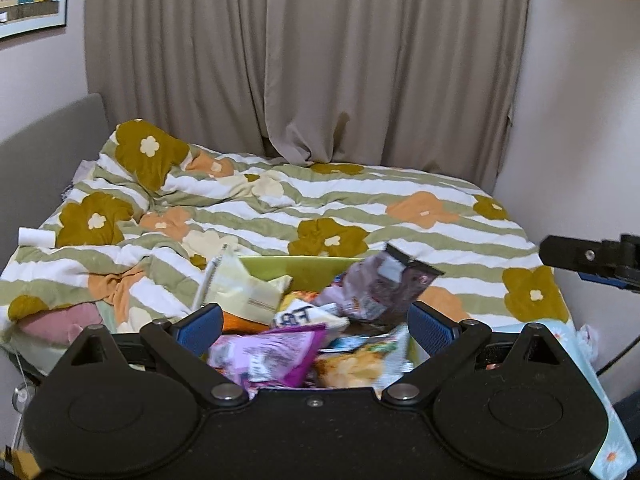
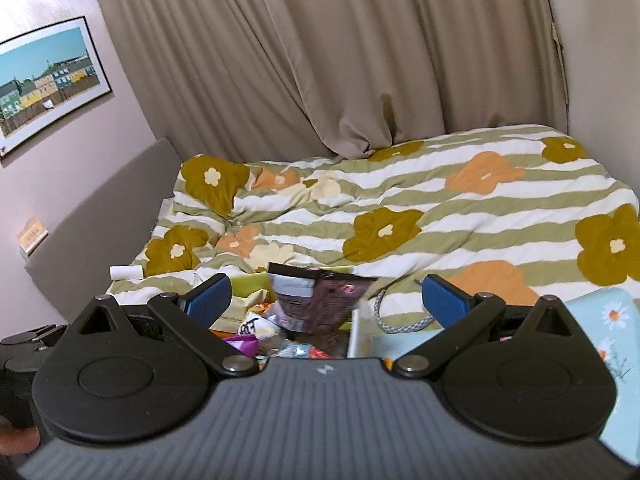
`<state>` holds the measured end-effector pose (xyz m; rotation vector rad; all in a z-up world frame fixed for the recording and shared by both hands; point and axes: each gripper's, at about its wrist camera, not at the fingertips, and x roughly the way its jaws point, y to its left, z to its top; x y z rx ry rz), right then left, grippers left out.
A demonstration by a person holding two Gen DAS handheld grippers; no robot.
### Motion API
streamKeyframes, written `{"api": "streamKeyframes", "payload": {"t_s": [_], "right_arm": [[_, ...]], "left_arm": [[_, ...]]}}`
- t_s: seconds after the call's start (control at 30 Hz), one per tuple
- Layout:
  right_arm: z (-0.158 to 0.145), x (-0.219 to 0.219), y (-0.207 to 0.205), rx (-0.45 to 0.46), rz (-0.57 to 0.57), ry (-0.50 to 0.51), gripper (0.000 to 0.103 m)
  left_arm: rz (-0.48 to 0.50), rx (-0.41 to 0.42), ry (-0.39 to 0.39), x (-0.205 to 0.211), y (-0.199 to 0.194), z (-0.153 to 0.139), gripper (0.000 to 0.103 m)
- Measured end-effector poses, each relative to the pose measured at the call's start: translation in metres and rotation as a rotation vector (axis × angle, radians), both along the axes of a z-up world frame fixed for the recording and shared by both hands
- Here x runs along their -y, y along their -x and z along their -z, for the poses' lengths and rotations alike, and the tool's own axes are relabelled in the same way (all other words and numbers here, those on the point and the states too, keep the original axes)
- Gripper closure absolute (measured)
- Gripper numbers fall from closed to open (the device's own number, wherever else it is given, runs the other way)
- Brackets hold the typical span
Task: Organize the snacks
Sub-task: 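Release both bags into the box and withdraw both grippers, then grasp the brown-and-white chips bag with the left gripper while the right grasps the pink bag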
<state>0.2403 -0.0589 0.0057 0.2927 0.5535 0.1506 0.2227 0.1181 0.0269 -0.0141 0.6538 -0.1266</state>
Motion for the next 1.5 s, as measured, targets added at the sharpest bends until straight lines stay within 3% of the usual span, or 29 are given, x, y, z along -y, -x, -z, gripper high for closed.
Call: {"api": "streamKeyframes", "payload": {"t_s": [0.2, 0.33, 0.7, 1.13, 1.5], "right_arm": [[0.006, 0.069, 0.014, 0.001, -0.051, -0.009, 0.0], [0.012, 0.12, 0.02, -0.018, -0.076, -0.013, 0.0], [0.05, 0.209, 0.002, -0.083, -0.181, 0.058, 0.0], [0.143, 0.217, -0.058, -0.199, -0.32, 0.128, 0.0], [0.206, 0.193, -0.09, -0.247, -0.451, 0.153, 0.0]], "left_arm": [[-0.09, -0.004, 0.023, 0.061, 0.024, 0.003, 0.003], [-0.127, -0.01, -0.002, 0.111, 0.036, 0.01, 0.003], [-0.175, -0.071, -0.051, 0.203, 0.046, 0.064, 0.003], [-0.169, -0.11, -0.325, 0.257, -0.003, 0.174, 0.002], [-0.174, -0.174, -0.472, 0.259, -0.038, 0.22, 0.002]]}}
